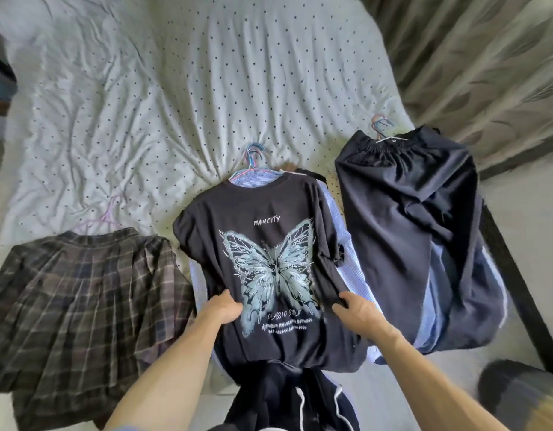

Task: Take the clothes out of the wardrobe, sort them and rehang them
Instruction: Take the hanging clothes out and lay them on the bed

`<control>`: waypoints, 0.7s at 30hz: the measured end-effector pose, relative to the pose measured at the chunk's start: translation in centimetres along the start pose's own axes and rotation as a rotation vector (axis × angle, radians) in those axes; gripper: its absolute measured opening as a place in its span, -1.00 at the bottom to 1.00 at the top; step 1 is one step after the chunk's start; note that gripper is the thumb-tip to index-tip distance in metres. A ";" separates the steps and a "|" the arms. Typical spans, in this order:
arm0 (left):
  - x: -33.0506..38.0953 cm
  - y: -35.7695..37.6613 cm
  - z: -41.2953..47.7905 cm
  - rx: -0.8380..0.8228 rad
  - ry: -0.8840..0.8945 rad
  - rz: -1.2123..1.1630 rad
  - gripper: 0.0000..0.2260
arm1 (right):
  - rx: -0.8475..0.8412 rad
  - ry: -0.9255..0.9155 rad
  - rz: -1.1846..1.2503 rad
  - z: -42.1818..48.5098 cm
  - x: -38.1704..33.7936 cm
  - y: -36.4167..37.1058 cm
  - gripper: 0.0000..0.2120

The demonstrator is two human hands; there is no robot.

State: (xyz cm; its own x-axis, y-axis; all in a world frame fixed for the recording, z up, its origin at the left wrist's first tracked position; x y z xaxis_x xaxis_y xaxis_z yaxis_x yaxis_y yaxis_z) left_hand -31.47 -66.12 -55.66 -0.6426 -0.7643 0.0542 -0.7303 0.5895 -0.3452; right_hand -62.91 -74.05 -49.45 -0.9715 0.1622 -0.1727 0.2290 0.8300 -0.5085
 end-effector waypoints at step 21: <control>31.9 27.0 -40.5 0.357 1.613 1.060 -0.57 | 1.353 0.431 0.433 -44.0 29.9 8.8 -0.69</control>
State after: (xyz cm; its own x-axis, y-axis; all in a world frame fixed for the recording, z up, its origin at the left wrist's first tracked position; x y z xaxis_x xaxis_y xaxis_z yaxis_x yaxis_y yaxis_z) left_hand -81.11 -64.01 -25.31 -0.4439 0.8360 0.3226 -0.0334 0.3443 -0.9382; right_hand -92.65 -38.40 -21.97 -0.7021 0.6037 -0.3776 0.1450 -0.3979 -0.9059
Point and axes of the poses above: each hand's wrist, its own z-axis towards the middle knuckle, its own y-axis out of the palm, x = y × z, the point moved 1 cm from there along z, towards the middle knuckle, and after that the axes turned 2 degrees about -z, right-handed, at the moved point
